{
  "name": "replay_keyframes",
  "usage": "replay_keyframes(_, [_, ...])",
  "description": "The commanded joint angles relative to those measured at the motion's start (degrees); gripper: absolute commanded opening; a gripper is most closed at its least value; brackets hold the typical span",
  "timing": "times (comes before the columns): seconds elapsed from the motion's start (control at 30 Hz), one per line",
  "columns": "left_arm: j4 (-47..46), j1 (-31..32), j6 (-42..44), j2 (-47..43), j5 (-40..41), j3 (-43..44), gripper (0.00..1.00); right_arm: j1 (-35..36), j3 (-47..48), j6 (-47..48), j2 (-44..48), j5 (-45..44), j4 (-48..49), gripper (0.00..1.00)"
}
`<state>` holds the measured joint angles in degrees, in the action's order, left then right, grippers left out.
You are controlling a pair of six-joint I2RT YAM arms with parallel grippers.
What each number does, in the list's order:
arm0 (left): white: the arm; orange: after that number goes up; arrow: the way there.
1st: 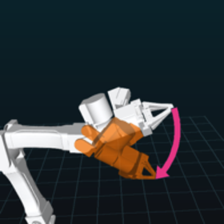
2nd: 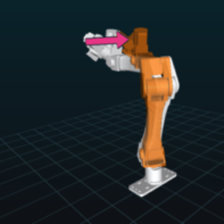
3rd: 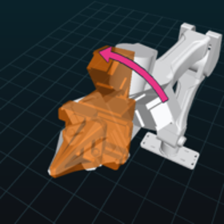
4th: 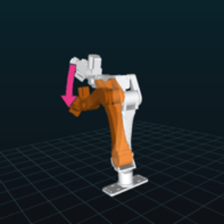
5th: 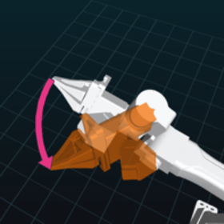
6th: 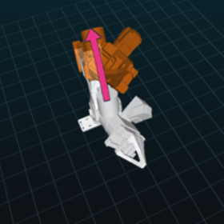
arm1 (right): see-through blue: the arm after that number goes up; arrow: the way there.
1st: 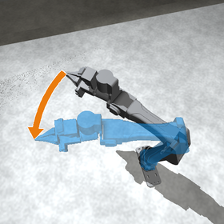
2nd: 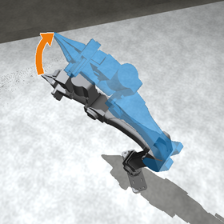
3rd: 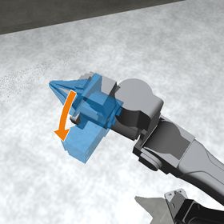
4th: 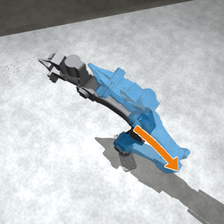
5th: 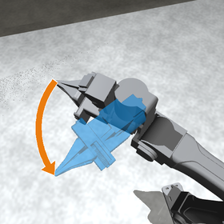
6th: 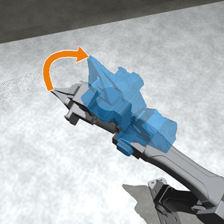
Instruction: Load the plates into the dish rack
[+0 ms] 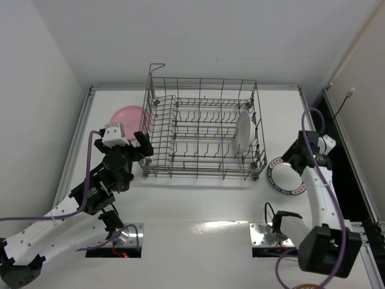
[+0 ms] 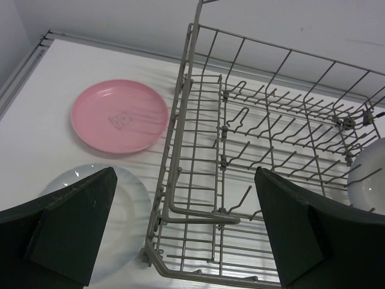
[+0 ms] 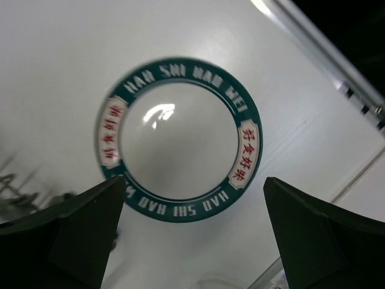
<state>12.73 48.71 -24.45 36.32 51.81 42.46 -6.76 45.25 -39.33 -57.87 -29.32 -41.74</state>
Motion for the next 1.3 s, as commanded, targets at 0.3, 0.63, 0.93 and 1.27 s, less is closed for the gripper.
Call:
replay_keyframes(0.3, [-2.1, 0.7, 0.1, -1.9, 1.1, -0.3, 1.00, -26.6, -15.2, 5.2, 4.8, 34.6, 13.3, 0.95])
replay_keyframes(0.63, [-2.1, 0.7, 0.1, -2.4, 1.1, -0.8, 1.00, -37.3, -22.8, 5.8, 5.8, 40.3, 13.9, 0.95])
replay_keyframes(0.93, [-2.1, 0.7, 0.1, -1.8, 1.1, -0.8, 1.00, -42.4, -24.8, 7.6, 1.5, 46.9, 17.0, 0.95])
replay_keyframes(1.27, [-2.1, 0.7, 0.1, -0.7, 0.6, -0.8, 1.00, -43.9, -24.8, 4.0, -10.6, 59.1, 30.0, 0.75])
